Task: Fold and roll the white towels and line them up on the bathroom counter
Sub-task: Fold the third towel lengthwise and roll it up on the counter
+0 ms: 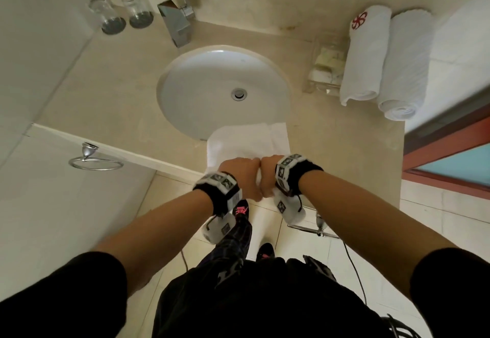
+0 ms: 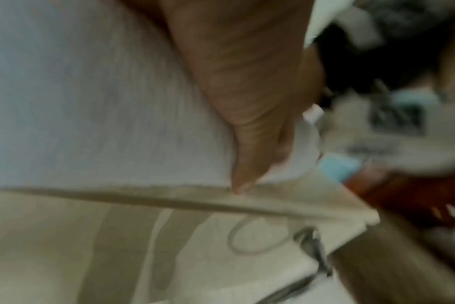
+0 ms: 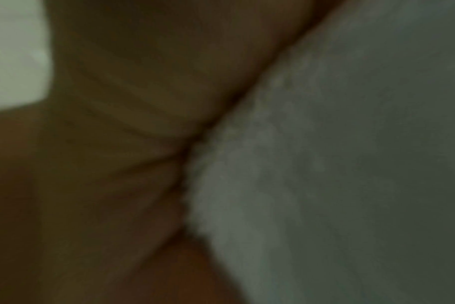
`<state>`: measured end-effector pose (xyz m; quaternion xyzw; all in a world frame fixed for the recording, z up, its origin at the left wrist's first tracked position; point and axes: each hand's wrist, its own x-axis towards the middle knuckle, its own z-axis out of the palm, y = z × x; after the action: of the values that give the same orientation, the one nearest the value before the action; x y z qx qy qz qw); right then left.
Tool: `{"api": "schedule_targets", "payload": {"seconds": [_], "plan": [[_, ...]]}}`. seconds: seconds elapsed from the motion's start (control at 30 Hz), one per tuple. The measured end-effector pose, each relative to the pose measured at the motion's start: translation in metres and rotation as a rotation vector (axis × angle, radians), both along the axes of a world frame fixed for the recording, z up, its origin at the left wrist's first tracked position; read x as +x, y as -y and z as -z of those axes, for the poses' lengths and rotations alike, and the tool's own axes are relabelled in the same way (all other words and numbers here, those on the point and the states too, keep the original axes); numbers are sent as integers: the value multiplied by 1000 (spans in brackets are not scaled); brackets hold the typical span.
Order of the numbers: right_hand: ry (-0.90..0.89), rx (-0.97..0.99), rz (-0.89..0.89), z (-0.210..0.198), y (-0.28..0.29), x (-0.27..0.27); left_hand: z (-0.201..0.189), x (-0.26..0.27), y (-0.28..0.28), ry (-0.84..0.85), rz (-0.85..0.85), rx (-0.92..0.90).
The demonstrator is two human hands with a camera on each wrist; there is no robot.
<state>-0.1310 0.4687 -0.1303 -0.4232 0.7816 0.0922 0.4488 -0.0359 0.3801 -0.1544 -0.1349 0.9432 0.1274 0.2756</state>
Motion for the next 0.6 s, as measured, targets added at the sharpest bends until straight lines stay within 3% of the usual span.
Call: {"api": "schedule_targets", "payload": {"seconds": [0.07, 0.2, 0.23, 0.33, 0.4, 0.5, 0.6], "plan": [[134, 50, 65, 5, 4, -6, -1, 10, -7, -135, 110, -140], [196, 60, 137, 0, 4, -1, -2, 6, -3, -40, 27, -31], [135, 39, 135, -2, 2, 1, -4, 2, 0, 3, 19, 8], [-286, -132, -87, -4, -4, 23, -10, -8, 11, 106, -34, 119], [-372, -201, -58, 1, -5, 29, -11, -12, 16, 151, -62, 182], [-285, -153, -65, 3, -6, 18, -13, -11, 8, 131, -75, 161], [-158, -27, -63, -8, -4, 10, -4, -1, -6, 12, -11, 12]]}}
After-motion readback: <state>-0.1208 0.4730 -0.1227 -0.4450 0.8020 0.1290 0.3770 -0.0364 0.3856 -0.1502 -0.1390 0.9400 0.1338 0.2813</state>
